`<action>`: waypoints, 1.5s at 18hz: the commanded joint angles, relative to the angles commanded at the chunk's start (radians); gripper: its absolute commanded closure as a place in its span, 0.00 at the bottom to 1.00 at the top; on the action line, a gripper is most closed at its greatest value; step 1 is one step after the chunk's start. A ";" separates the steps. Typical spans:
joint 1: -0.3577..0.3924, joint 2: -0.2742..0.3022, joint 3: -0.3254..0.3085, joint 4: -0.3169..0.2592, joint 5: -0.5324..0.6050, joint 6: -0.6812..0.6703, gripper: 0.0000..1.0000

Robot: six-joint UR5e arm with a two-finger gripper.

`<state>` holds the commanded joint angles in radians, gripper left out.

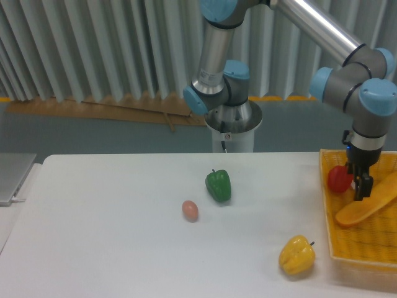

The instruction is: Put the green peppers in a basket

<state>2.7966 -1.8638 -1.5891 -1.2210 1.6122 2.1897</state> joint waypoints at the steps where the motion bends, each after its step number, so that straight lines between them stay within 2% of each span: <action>1: -0.002 0.000 0.000 -0.003 0.000 -0.002 0.00; 5: -0.020 0.009 0.000 -0.023 -0.008 -0.028 0.00; 12: -0.069 0.026 0.000 -0.045 -0.020 -0.183 0.00; 27: -0.074 0.025 0.000 -0.043 -0.014 -0.172 0.00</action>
